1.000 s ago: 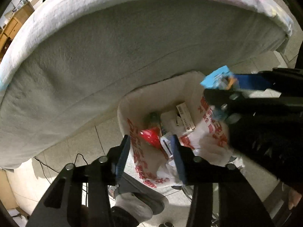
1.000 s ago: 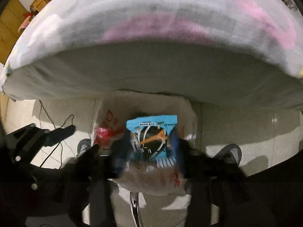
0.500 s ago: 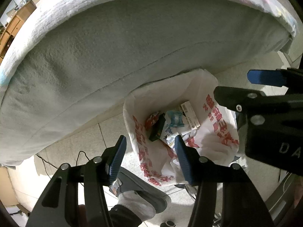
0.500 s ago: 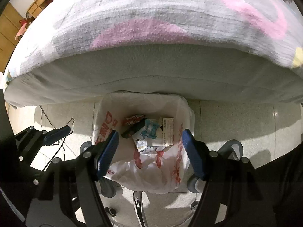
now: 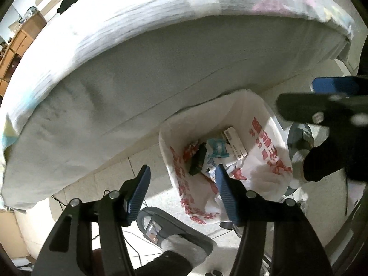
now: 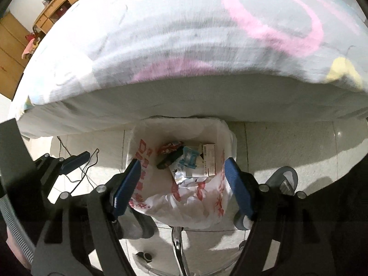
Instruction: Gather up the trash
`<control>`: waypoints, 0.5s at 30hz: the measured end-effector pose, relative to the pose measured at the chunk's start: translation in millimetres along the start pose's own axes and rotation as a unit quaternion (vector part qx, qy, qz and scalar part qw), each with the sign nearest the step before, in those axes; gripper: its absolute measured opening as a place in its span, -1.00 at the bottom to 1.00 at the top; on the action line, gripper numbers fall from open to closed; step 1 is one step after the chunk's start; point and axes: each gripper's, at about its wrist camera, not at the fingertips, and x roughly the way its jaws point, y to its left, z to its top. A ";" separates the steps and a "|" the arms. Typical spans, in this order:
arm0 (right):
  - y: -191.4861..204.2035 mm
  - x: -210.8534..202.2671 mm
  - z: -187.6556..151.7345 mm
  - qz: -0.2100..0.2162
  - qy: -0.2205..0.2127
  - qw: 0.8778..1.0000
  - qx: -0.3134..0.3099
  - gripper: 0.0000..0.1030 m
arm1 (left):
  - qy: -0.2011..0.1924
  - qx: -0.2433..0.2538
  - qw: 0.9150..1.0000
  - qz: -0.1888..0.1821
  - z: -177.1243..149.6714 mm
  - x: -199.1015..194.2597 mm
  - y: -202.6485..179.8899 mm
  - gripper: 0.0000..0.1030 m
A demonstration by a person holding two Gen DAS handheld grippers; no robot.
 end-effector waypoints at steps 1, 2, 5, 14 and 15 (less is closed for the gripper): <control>-0.3 -4.8 -0.4 0.002 0.000 1.000 0.003 0.42 | -0.006 0.000 1.000 0.003 -1.4 -2.0 2.7 0.12; -0.8 -7.3 -0.7 0.003 0.000 1.000 0.004 0.43 | -0.010 -0.004 1.000 0.006 -2.4 -3.5 6.3 0.12; -1.3 -21.0 -1.7 0.002 -0.004 1.000 0.005 0.51 | -0.019 -0.022 0.999 0.014 -1.1 -10.8 16.4 0.12; 2.6 -80.7 10.8 0.009 -0.042 0.999 0.006 0.65 | -0.080 -0.078 0.993 0.038 14.3 -61.6 41.0 0.32; 5.4 -92.1 14.1 0.012 -0.053 0.999 0.002 0.67 | -0.084 -0.087 0.992 0.038 15.8 -66.9 44.2 0.36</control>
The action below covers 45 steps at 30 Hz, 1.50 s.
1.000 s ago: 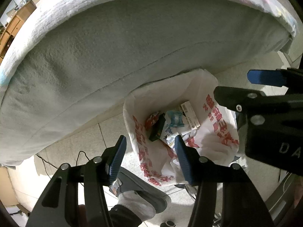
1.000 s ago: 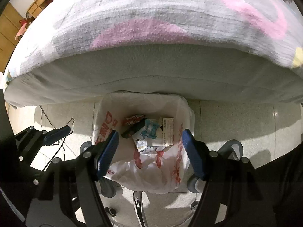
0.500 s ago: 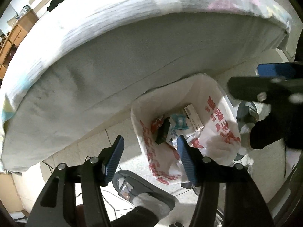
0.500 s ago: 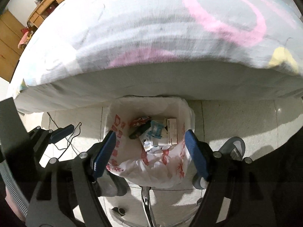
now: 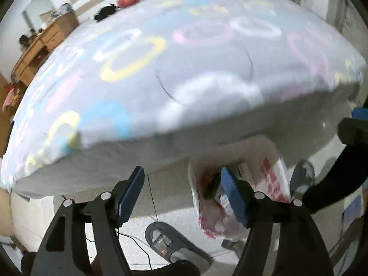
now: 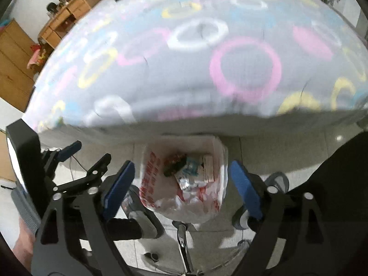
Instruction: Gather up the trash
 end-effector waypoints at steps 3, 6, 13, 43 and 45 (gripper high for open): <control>10.6 -30.9 12.7 0.002 -0.031 0.999 -0.014 0.73 | -0.023 -0.035 0.999 0.011 12.7 -21.1 16.0 0.49; 21.6 -68.2 27.4 0.002 -0.079 0.996 -0.030 0.80 | -0.048 -0.069 0.996 0.023 26.3 -45.3 33.9 0.63; 47.9 -146.9 52.6 -0.029 -0.200 0.977 -0.073 0.87 | -0.127 -0.124 0.981 0.078 59.8 -118.8 78.2 0.84; 53.8 -180.7 67.9 -0.038 -0.256 0.963 -0.073 0.87 | -0.221 -0.166 0.956 0.100 83.4 -201.9 123.5 0.84; 52.2 -180.1 67.4 -0.036 -0.256 0.963 -0.070 0.87 | -0.221 -0.166 0.956 0.100 83.8 -202.2 123.5 0.84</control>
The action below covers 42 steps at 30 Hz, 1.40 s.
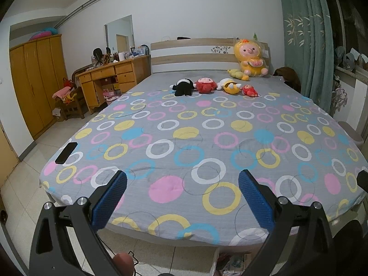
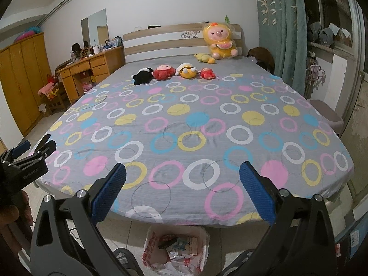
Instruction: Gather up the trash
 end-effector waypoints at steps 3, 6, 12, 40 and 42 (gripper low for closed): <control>0.0 0.1 0.0 -0.001 0.001 1.000 -0.001 0.87 | 0.000 0.000 1.000 -0.002 0.2 0.4 -0.4 0.84; 0.0 0.2 0.3 -0.001 0.001 1.000 0.000 0.87 | 0.000 0.000 1.000 -0.001 0.2 0.1 -0.5 0.84; -0.6 1.9 -2.4 -0.003 0.001 1.000 0.001 0.87 | -0.001 -0.002 1.000 -0.002 0.4 -0.8 -1.1 0.84; -1.6 -4.7 1.6 0.003 -0.007 1.000 0.004 0.87 | -0.005 -0.033 0.999 -0.007 12.0 -12.0 2.2 0.84; -1.4 -5.3 3.3 0.004 -0.008 1.000 0.003 0.87 | -0.005 -0.036 0.999 -0.007 12.5 -12.5 2.7 0.84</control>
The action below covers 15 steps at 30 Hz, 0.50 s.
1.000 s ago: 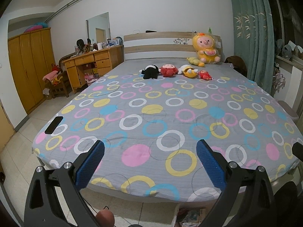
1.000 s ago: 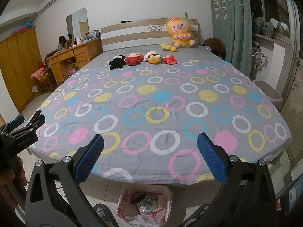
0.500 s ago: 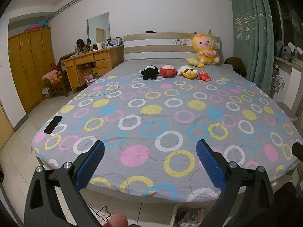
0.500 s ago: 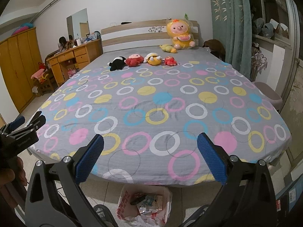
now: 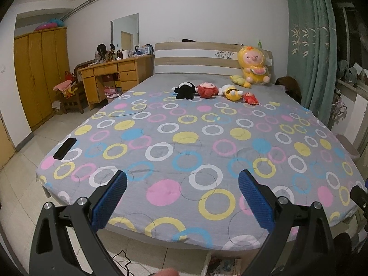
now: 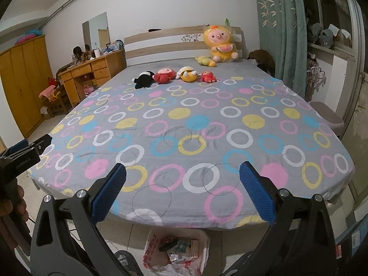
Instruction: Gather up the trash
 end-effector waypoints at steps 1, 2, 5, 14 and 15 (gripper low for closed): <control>-0.4 0.4 0.2 0.000 0.000 1.000 0.000 0.87 | 0.000 -0.004 1.000 0.003 0.5 -0.4 0.7 0.84; -0.6 1.5 0.0 0.000 0.002 1.000 -0.001 0.87 | 0.001 -0.007 1.000 0.005 0.7 -0.2 0.9 0.84; -0.6 3.7 -2.1 0.000 0.008 1.000 0.000 0.87 | -0.001 -0.010 1.000 0.015 0.4 -0.1 3.0 0.84; -4.1 7.8 -5.0 -0.002 0.014 1.000 0.000 0.87 | 0.010 -0.016 1.000 0.012 -1.4 2.8 6.0 0.84; -4.3 8.1 -5.0 -0.002 0.013 1.000 -0.001 0.87 | 0.011 -0.017 1.000 0.011 -1.4 2.6 5.4 0.84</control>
